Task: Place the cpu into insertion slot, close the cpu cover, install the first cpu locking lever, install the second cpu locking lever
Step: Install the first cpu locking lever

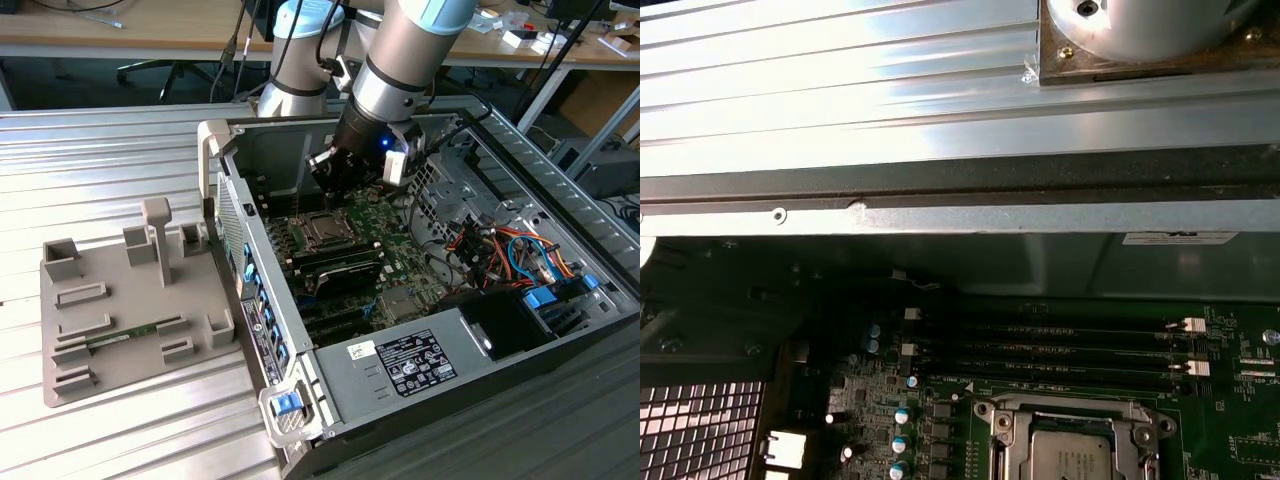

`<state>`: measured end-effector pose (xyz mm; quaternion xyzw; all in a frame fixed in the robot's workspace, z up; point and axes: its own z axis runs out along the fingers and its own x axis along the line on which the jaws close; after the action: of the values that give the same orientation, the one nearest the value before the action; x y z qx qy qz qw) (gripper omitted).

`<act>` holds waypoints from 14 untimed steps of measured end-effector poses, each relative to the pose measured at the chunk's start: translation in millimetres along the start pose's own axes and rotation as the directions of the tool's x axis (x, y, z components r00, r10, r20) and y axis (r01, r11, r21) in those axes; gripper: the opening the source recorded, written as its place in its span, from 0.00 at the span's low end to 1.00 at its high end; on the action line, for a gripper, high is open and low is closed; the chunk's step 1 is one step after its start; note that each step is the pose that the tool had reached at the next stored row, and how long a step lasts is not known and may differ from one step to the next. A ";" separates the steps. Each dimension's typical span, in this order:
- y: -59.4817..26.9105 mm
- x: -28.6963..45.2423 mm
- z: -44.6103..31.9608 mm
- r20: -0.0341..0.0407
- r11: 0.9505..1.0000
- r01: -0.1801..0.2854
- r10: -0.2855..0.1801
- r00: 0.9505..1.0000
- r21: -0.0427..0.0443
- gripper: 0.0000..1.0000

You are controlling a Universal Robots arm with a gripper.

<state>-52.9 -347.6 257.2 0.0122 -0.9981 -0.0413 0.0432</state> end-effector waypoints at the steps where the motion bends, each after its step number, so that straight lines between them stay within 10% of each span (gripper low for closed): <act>1: 0.0 0.0 0.0 0.000 1.000 0.000 0.000 1.000 0.000 0.11; 14: 0.0 0.0 0.0 0.000 1.000 0.001 -0.001 1.000 -0.009 0.11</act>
<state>-52.9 -347.6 257.2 0.0124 -0.9979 -0.0458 0.0432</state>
